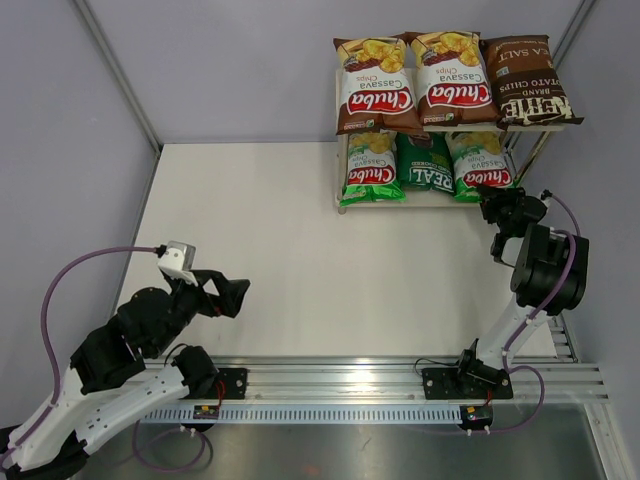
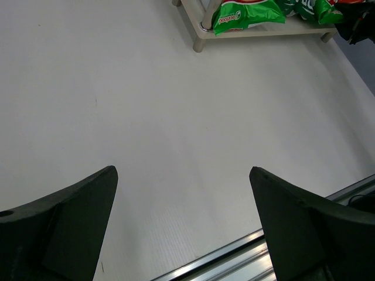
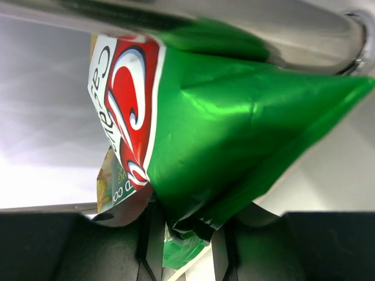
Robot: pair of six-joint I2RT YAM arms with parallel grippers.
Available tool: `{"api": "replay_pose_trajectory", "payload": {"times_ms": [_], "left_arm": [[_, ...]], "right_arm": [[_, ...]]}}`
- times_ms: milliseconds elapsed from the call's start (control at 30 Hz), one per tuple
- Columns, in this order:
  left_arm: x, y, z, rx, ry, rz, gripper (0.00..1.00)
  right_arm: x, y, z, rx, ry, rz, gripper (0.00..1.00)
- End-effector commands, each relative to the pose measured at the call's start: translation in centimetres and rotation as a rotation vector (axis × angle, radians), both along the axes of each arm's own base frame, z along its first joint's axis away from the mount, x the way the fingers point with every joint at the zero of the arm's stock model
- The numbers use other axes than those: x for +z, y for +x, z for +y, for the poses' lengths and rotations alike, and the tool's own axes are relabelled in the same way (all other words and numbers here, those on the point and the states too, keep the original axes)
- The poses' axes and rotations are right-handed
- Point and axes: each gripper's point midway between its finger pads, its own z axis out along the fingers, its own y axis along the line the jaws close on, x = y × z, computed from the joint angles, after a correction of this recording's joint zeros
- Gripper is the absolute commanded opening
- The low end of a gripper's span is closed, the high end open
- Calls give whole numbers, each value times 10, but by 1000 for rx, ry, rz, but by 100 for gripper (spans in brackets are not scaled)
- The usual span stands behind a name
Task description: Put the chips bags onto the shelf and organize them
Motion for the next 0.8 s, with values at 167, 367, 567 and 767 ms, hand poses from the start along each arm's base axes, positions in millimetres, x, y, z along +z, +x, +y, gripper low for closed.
{"api": "replay_pose_trajectory", "payload": {"times_ms": [167,367,567,767], "left_arm": [[10,2,-3,-6,-36,-37,99],[11,1,-1,-3,-44,-45,99],[13,1,0,4,-52,-48,99],[9,10,16,118,-33,-30,99]], "right_arm": [[-4,-5,-15,-25,-23,26,46],[-4,-12,-9,-18,9,20,64],[-8,-29,-11,-55,0,100,83],[4,-48,-10,-57,-22,93,89]]}}
